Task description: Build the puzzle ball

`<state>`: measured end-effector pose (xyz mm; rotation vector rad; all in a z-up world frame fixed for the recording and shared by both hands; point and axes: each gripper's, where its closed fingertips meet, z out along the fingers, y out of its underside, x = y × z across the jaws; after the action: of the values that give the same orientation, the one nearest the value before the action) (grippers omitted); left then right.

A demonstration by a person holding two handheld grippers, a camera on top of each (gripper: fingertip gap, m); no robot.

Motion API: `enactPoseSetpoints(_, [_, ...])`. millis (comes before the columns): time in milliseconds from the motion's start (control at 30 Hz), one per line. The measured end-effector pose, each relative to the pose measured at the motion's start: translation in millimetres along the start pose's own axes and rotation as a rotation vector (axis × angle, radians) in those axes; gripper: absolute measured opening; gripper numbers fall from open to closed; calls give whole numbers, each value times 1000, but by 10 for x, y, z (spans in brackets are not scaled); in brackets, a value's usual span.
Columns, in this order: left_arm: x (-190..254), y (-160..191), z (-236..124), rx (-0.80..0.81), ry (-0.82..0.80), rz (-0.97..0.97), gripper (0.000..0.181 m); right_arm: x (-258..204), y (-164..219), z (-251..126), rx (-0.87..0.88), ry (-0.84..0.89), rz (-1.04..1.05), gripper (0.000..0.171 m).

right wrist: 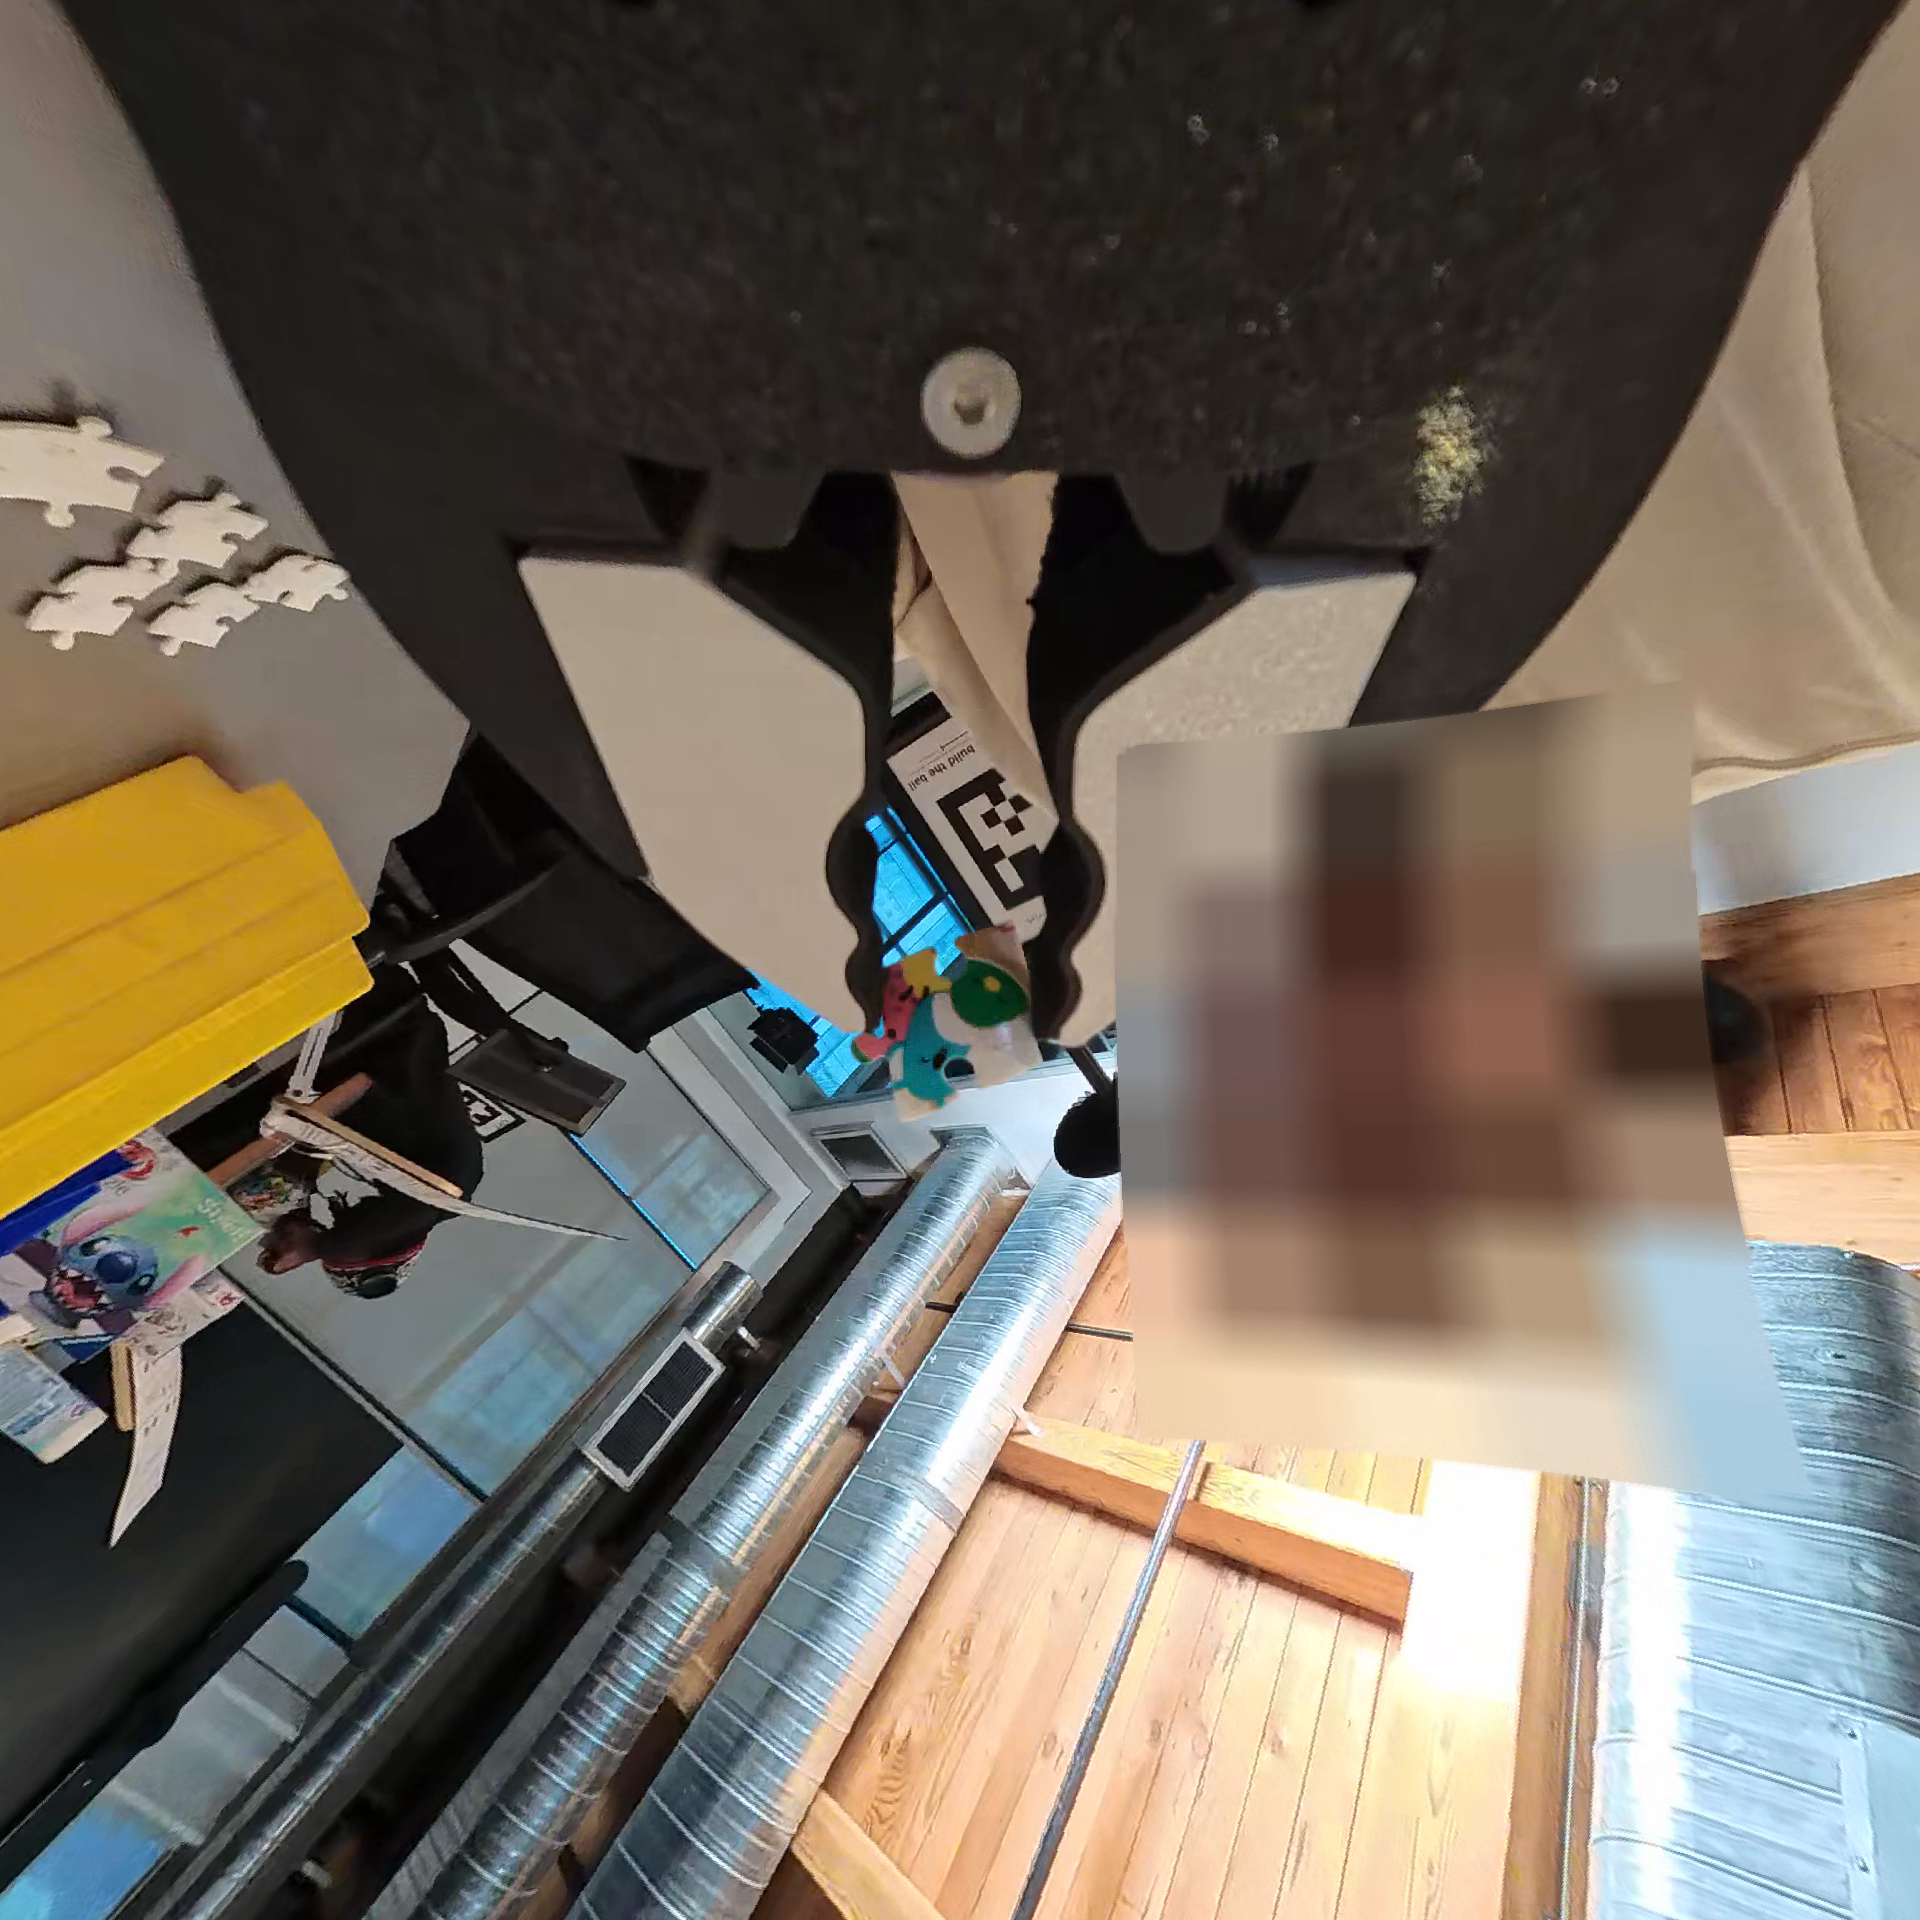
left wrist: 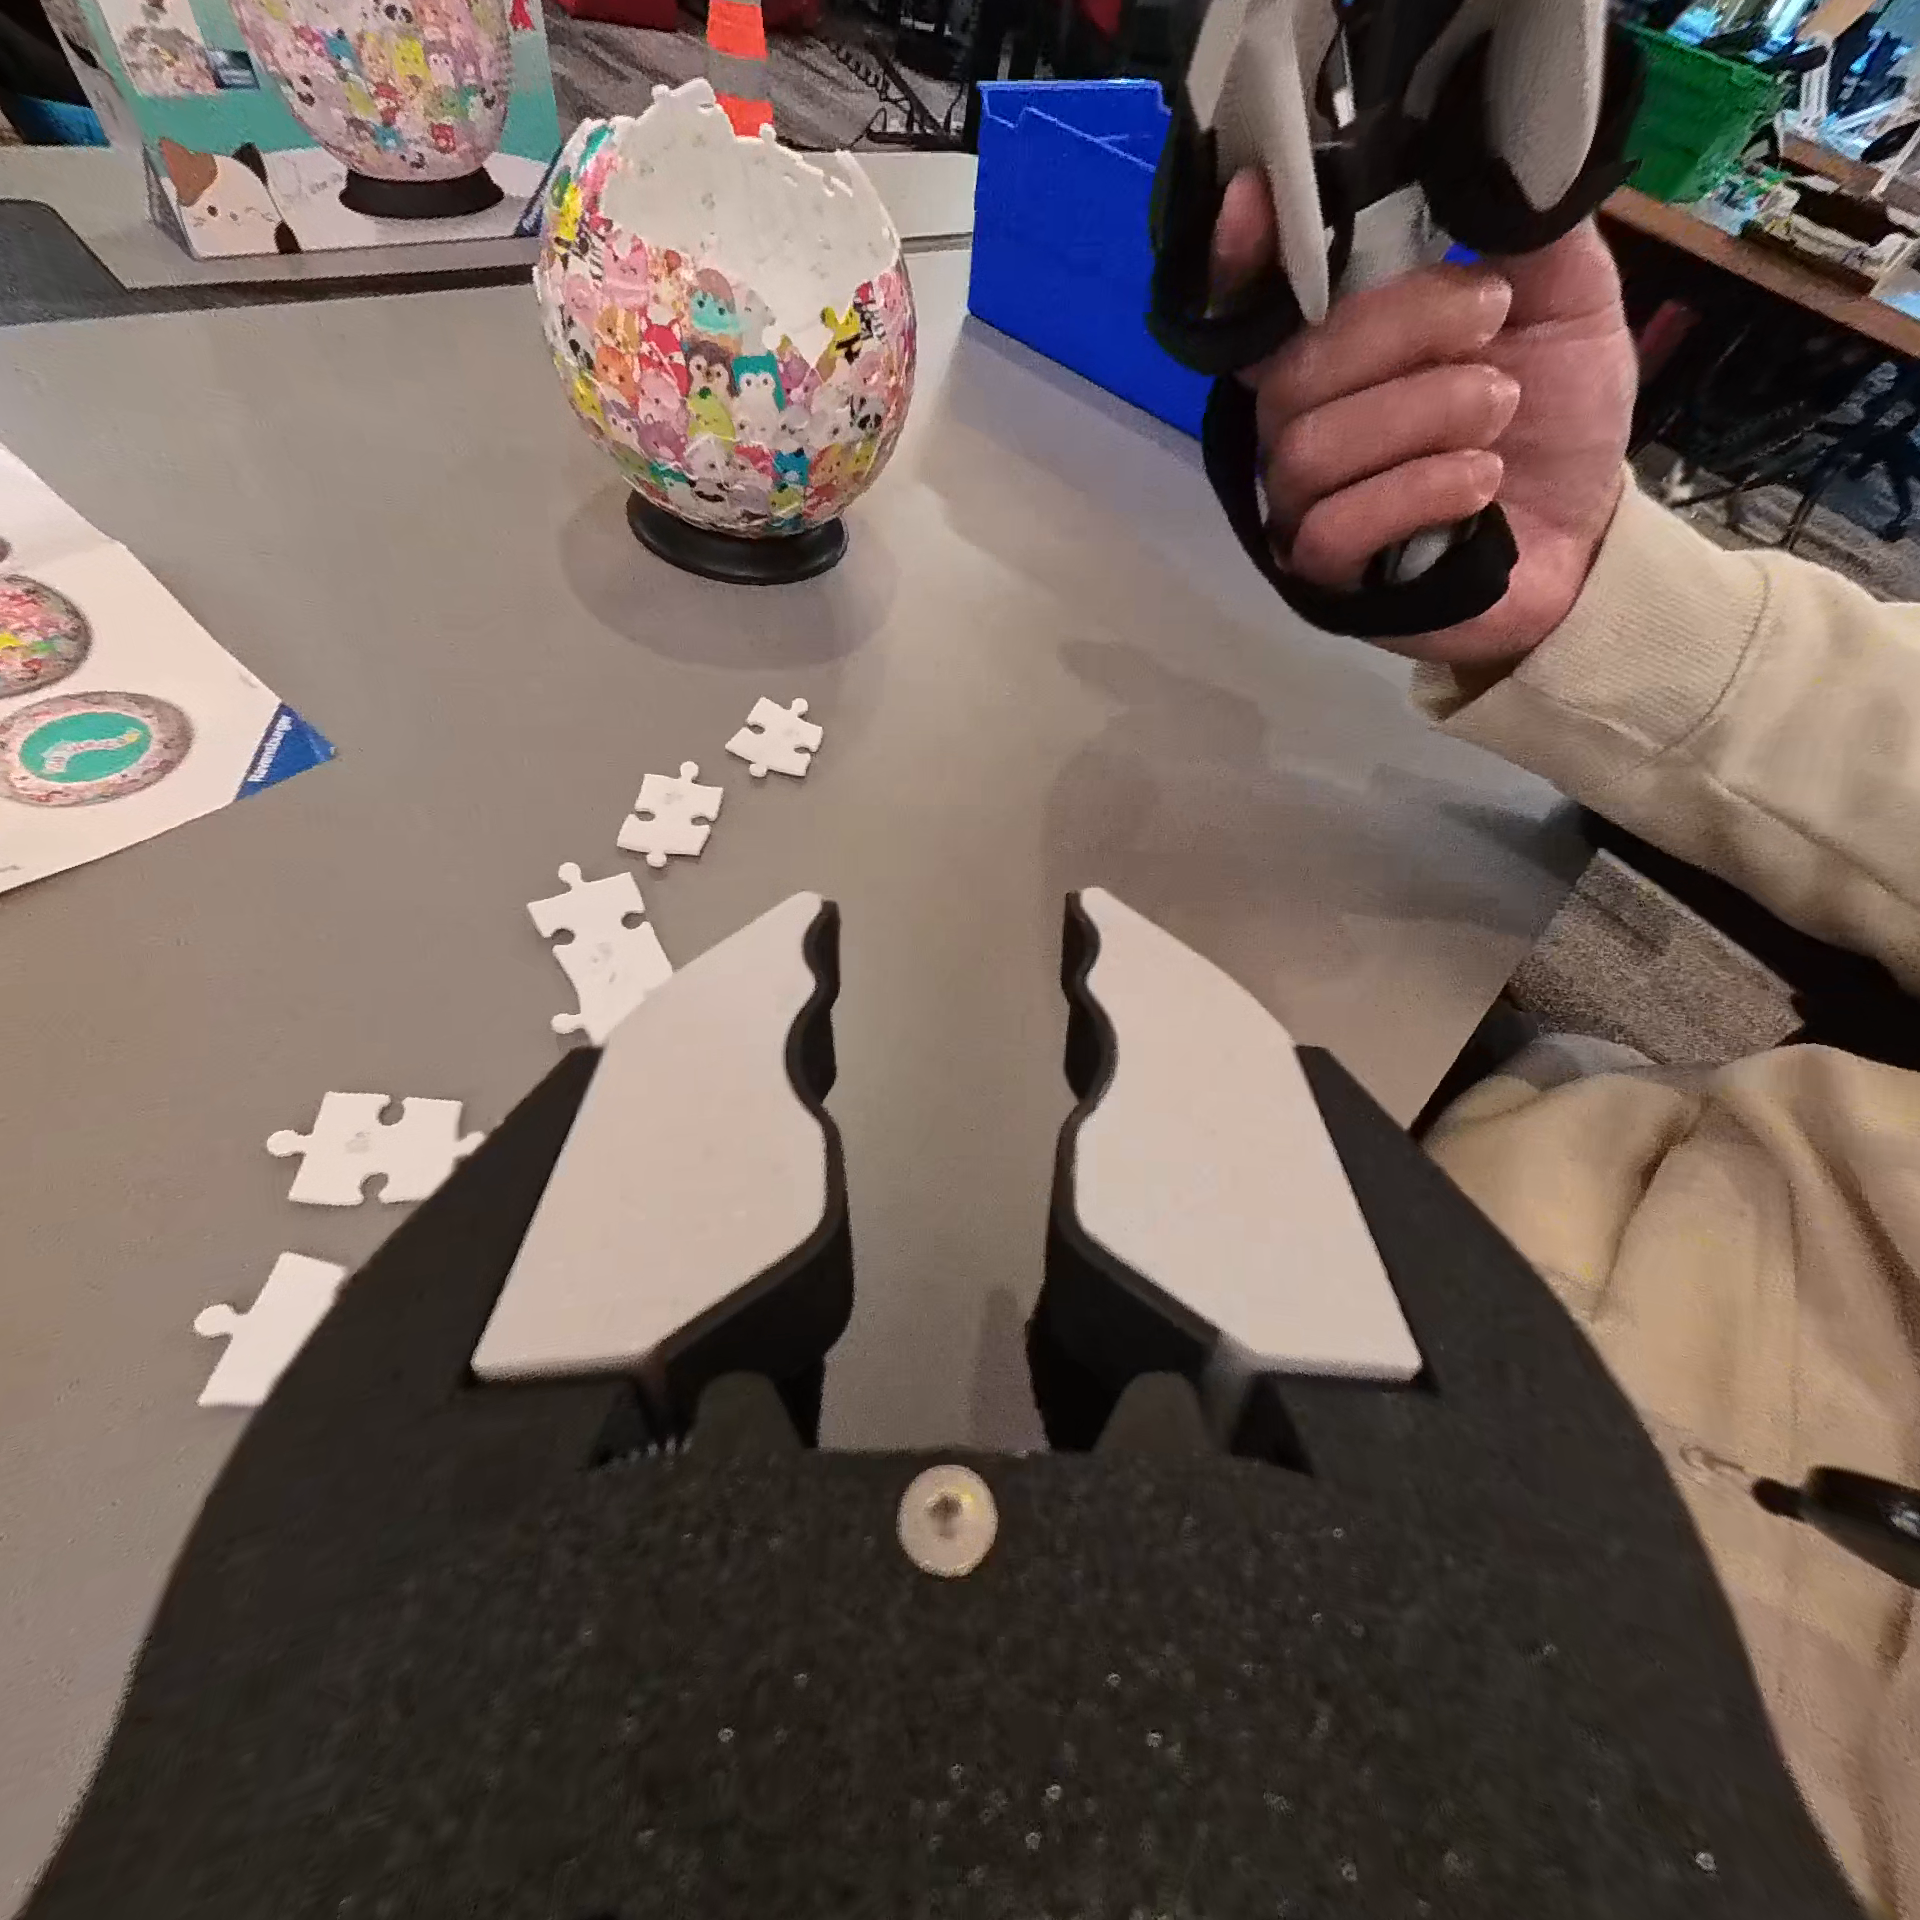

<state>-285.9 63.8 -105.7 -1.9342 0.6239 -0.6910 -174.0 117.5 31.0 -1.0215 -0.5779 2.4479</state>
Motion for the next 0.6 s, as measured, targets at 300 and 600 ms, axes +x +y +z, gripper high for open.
enactPoseSetpoints(300, [19, -49, 5, 29, 75, -78, 40, 396, 283, -58, -233, 315, -197, 26])
enactPoseSetpoints(600, [17, -97, -28, 58, 157, -196, 39, 873, 95, -624, -1069, 1151, -1317, 27])
